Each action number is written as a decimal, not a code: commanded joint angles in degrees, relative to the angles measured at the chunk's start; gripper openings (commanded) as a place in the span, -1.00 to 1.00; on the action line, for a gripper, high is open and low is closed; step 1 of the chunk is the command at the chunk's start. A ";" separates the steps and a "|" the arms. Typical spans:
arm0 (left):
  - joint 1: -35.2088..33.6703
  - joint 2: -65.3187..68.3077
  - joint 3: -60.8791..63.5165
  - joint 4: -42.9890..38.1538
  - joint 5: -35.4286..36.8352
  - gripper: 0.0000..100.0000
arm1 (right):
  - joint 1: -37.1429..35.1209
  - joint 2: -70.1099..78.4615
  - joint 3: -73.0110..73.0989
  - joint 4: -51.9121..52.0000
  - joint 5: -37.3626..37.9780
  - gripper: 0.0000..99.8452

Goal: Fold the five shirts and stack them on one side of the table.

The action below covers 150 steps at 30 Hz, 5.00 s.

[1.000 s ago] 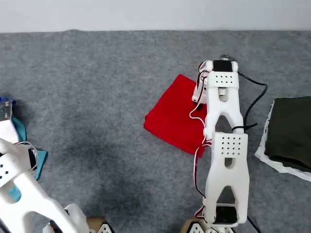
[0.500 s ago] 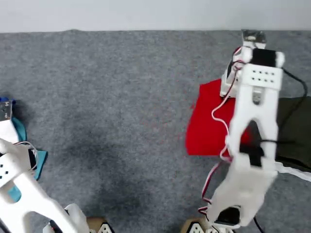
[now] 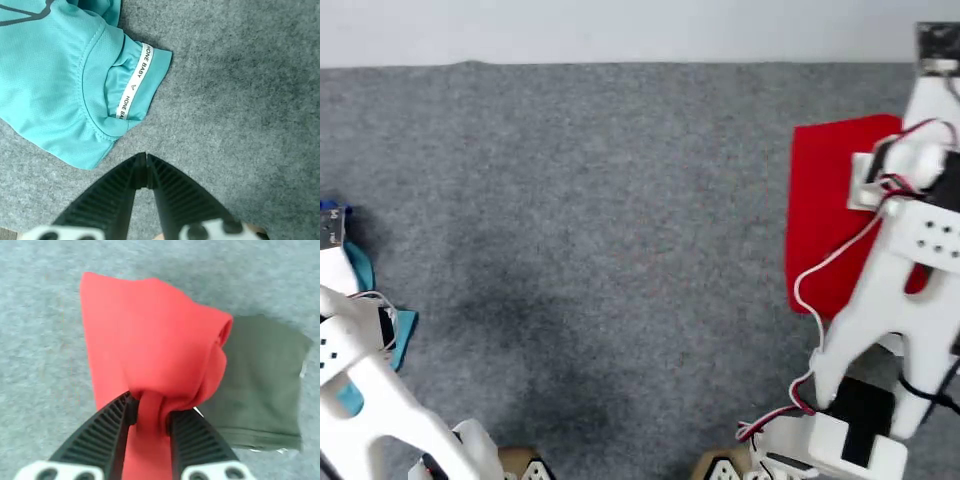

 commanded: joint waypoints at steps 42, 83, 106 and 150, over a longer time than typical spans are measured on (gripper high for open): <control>0.09 -1.23 0.48 0.35 0.53 -0.99 | 23.43 26.07 -0.35 -27.56 15.03 -0.97; 0.00 -1.32 1.19 0.18 0.26 -0.99 | 13.67 39.34 -5.89 1.98 14.86 -0.98; -7.12 0.70 -10.68 2.29 -20.48 -0.59 | 7.78 -6.55 29.54 2.15 15.03 -0.98; 20.40 7.91 -31.69 -3.60 -10.29 -0.99 | 7.78 -18.24 42.46 2.15 10.11 -0.98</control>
